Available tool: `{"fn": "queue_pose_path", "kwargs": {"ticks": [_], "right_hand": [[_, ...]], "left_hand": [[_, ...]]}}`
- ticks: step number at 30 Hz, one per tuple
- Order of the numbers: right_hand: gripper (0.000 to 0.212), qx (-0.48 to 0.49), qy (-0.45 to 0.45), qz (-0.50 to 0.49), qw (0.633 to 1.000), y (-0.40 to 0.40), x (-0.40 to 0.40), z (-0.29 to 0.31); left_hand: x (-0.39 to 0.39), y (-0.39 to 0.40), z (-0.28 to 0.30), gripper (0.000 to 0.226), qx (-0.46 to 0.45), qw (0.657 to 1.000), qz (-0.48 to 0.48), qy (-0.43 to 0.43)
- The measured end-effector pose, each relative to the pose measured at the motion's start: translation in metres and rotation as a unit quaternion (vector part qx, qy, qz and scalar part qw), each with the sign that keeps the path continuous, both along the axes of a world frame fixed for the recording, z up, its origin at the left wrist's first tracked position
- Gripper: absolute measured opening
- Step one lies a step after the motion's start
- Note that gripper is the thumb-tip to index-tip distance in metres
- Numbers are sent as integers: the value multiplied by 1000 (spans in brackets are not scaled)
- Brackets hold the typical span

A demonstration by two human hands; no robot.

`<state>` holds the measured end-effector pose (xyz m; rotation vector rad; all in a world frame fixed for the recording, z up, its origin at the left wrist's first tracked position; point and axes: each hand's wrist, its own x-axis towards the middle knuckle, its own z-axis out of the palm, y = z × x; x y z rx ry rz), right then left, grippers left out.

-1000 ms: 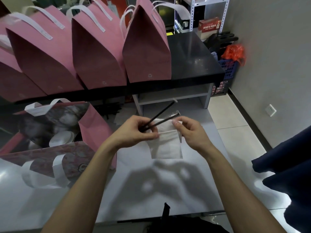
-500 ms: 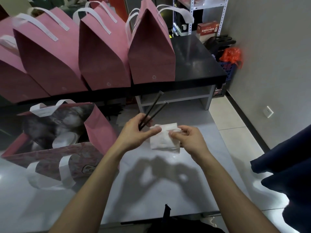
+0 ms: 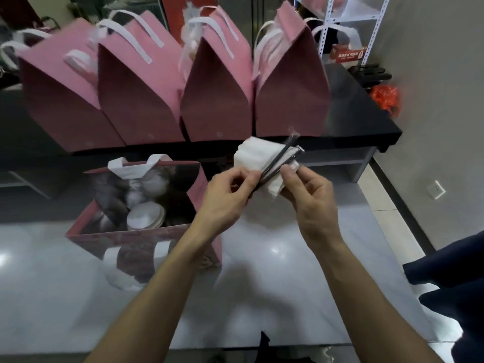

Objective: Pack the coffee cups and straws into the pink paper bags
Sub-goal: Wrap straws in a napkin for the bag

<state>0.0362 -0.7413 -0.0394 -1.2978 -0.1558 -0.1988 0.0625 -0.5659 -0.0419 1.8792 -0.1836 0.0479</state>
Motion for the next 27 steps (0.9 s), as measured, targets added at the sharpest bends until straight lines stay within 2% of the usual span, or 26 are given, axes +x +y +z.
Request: {"fn": "queue_pose_path", "kwargs": {"ticks": [4, 6, 8, 10, 12, 13, 15, 17, 18, 19, 20, 21, 22, 23, 24, 25, 26, 27], "right_hand": [[12, 0, -49, -53, 997, 50, 2, 32], [10, 3, -88, -52, 995, 74, 6, 48], [9, 6, -131, -54, 990, 96, 10, 62], [8, -20, -162, -35, 986, 119, 12, 66], [12, -84, -164, 7, 983, 142, 12, 61], [13, -131, -152, 30, 979, 153, 12, 56], [12, -255, -113, 72, 958, 170, 13, 44], [28, -413, -83, 112, 900, 182, 16, 32], [31, -481, -62, 142, 863, 188, 18, 29], [24, -542, -35, 174, 821, 195, 21, 27], [7, -594, -11, 215, 775, 202, 21, 29], [13, -644, -2, 244, 725, 209, 24, 29], [29, -680, 1, 260, 686, 214, 27, 29], [41, -696, 6, 261, 669, 216, 28, 31], [47, -698, 4, 245, 673, 215, 30, 33], [50, -684, -2, 220, 696, 212, 31, 36], [49, -650, -8, 187, 737, 206, 30, 36], [45, -589, -18, 151, 793, 196, 27, 34]], "left_hand": [[-8, 41, 39, 31, 11, 999, -1, -33], [-15, 70, 56, 30, 14, 998, -16, -53], [-20, 113, 66, 30, 50, 993, 10, -109], [-27, 166, 69, 17, 102, 979, 58, -166], [-32, 218, 64, 6, 192, 964, 63, -170], [-33, 241, 58, 7, 259, 952, 60, -150], [-32, 275, 41, 27, 403, 910, 55, -81], [-34, 291, 23, 59, 462, 886, 27, -11], [-36, 295, 16, 74, 446, 895, 5, -2], [-37, 297, 10, 84, 413, 911, -12, -2], [-36, 299, 6, 90, 381, 924, -22, -1], [-34, 300, 3, 93, 362, 932, -24, -1], [-31, 302, 1, 93, 351, 936, -21, -4], [-28, 305, -2, 90, 338, 941, -18, -11], [-26, 308, -3, 86, 318, 948, -18, -21], [-24, 312, -5, 83, 292, 955, -18, -37], [-23, 315, -6, 79, 265, 962, -19, -58], [-23, 318, -8, 77, 235, 968, -16, -83]]}}
